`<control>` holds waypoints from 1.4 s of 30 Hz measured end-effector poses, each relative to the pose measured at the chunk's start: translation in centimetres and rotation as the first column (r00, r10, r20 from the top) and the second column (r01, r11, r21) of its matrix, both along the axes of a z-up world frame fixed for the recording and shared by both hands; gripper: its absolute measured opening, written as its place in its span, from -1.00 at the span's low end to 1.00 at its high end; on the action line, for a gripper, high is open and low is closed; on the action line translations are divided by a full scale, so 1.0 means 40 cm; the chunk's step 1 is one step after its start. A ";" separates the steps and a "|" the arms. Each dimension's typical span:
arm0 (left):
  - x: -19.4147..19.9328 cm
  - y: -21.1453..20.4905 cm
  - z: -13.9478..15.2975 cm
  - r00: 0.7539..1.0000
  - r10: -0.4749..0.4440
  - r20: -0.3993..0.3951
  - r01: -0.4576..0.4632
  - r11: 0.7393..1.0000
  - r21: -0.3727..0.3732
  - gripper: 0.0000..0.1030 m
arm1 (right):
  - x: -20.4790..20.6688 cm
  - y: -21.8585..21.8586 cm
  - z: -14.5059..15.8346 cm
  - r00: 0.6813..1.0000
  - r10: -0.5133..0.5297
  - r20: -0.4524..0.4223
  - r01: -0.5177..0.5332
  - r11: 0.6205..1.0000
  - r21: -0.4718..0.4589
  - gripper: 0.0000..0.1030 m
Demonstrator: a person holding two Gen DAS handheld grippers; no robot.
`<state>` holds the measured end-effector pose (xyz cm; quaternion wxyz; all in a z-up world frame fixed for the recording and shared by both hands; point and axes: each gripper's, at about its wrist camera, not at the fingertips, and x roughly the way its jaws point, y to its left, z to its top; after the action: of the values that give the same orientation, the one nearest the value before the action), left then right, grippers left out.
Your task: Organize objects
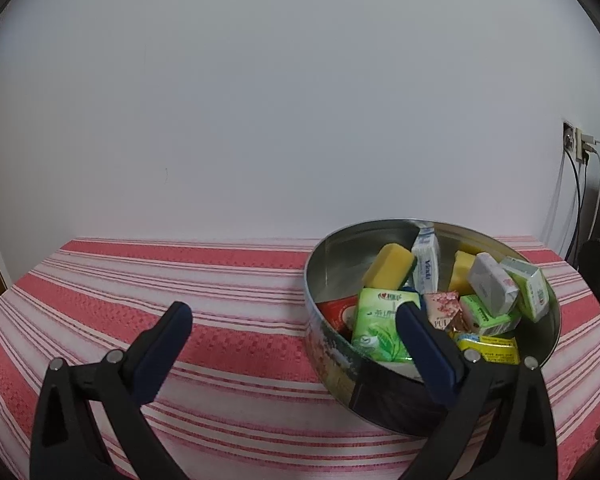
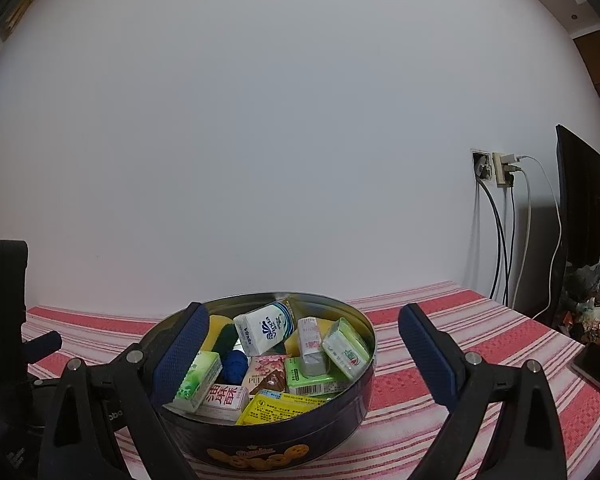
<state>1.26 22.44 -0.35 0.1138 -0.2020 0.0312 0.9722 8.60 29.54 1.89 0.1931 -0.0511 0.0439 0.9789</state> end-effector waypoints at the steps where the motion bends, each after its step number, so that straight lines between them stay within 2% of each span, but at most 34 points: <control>1: 0.000 0.001 0.000 1.000 0.000 0.000 0.000 1.000 -0.001 1.00 | 0.000 0.001 0.000 1.000 0.001 0.000 -0.001 1.000 0.000 0.89; 23: -0.001 0.010 0.001 0.999 0.028 -0.019 -0.029 0.999 -0.042 1.00 | 0.002 -0.003 -0.001 1.000 -0.008 0.005 0.008 1.000 -0.002 0.89; 42: 0.001 0.011 0.004 0.999 0.029 -0.029 -0.030 0.999 -0.041 1.00 | 0.000 0.004 -0.003 1.000 0.001 0.011 -0.001 1.000 -0.007 0.89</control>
<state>1.30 22.90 -0.18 0.0947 -0.1908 0.0502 0.9758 8.61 29.71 1.77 0.1928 -0.0570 0.0460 0.9785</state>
